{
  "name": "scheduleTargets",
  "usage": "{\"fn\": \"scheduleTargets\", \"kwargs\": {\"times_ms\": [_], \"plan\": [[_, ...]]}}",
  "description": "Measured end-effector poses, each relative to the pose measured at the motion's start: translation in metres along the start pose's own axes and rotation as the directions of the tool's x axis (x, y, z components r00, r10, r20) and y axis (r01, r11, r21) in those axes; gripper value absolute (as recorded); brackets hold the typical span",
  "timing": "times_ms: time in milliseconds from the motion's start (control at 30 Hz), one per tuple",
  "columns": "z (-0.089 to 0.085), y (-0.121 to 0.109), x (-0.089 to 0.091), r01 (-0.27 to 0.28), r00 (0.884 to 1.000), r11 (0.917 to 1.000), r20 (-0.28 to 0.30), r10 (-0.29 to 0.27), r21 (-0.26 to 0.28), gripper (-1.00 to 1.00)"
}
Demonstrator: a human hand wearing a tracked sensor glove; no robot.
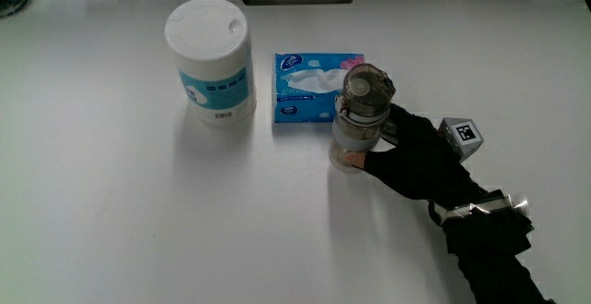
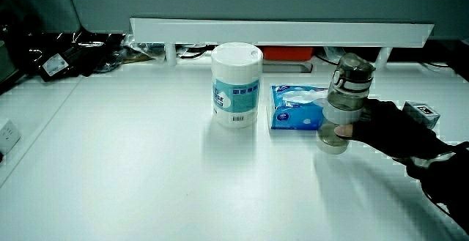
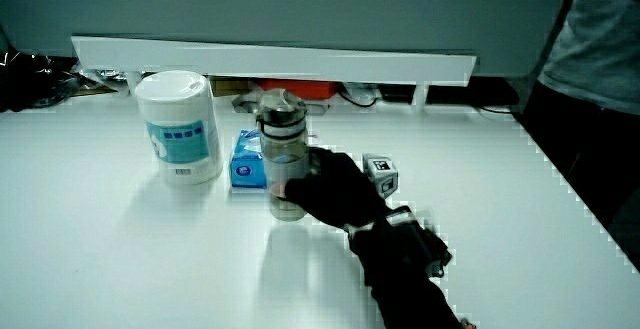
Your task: Place bottle
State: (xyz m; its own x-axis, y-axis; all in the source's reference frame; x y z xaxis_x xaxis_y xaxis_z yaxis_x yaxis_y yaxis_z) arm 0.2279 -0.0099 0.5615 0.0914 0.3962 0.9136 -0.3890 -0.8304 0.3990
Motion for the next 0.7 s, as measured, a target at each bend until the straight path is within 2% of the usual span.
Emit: {"fn": "scheduleTargets", "kwargs": {"times_ms": [67,100,333,700], "plan": [[0.001,0.0,0.007,0.031,0.999,0.9995,-0.006,-0.031,0.001,0.0],[0.0,0.001,0.01,0.027,0.999,0.9996,-0.023,-0.027,-0.012,0.0],[0.001,0.002,0.032,0.086,0.996,0.9961,-0.032,-0.086,-0.021,0.0],[0.0,0.0,0.046,0.104,0.988,0.9938,-0.108,-0.108,-0.04,0.0]]}}
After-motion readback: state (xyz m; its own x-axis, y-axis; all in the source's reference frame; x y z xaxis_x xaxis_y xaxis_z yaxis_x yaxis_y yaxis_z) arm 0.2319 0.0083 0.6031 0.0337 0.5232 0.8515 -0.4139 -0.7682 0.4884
